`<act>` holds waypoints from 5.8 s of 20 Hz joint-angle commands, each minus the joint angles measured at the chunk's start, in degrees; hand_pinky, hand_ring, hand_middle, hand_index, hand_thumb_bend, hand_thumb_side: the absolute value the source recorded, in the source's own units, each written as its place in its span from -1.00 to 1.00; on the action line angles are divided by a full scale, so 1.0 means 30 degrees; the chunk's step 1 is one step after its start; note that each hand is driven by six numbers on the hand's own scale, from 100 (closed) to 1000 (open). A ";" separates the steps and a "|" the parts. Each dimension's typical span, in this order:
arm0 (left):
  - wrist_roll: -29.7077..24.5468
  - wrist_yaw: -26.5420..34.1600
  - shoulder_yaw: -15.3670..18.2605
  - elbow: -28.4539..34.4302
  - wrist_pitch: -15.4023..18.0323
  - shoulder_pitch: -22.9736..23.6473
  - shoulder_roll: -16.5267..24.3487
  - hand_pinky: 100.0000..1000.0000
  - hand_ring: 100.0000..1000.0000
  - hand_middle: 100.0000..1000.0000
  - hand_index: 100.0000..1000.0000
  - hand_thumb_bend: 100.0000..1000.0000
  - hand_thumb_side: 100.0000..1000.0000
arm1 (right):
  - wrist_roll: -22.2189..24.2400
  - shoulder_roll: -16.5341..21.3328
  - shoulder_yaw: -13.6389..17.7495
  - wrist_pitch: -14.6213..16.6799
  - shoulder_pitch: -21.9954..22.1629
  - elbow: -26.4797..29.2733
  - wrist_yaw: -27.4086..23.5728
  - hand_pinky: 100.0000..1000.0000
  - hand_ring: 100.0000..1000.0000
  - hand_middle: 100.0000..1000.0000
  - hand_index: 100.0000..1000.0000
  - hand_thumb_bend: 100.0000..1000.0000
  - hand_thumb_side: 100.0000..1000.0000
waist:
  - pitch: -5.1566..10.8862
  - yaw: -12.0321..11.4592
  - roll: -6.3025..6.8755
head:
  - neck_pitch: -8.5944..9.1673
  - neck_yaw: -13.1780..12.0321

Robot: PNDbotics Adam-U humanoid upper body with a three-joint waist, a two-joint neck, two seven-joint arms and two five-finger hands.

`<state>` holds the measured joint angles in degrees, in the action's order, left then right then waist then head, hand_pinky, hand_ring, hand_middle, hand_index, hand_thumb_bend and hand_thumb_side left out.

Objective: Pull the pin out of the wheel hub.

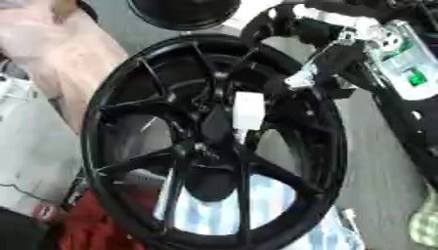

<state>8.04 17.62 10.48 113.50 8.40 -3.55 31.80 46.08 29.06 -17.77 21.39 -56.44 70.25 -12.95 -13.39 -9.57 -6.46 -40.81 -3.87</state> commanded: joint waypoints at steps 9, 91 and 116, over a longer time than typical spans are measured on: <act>-0.0057 -0.0088 0.0119 0.0365 0.0036 -0.0090 0.0391 0.47 0.34 0.44 0.60 -0.89 0.64 | -0.0022 0.0670 0.0695 0.0475 -0.0535 0.0327 -0.0184 0.73 0.75 0.40 0.58 -0.05 -0.79 | 0.0262 -0.0012 0.0172 | 0.0492 0.0384; -0.0780 0.0472 -0.0316 0.0365 0.0475 -0.1420 0.1040 0.46 0.33 0.44 0.59 -0.92 0.60 | 0.1963 0.4999 -0.2812 1.0112 -0.2234 -0.0211 0.2583 0.70 0.81 0.53 0.64 -0.02 -0.95 | -0.0234 -0.1386 0.0041 | -0.0802 0.8038; -0.0729 0.0392 -0.0339 0.0365 0.0514 -0.1177 0.1246 0.46 0.33 0.44 0.59 -0.93 0.60 | -0.4123 0.4774 -0.6079 -0.4607 -0.2641 0.4764 0.3364 0.72 0.79 0.48 0.64 0.13 -0.69 | -0.0034 -0.1205 0.0017 | 0.0004 0.5377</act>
<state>5.83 18.66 9.06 113.51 9.87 -6.98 33.49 34.04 42.56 -36.36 8.69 -63.03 83.46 -2.70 -14.92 -13.26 -6.89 -41.18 12.61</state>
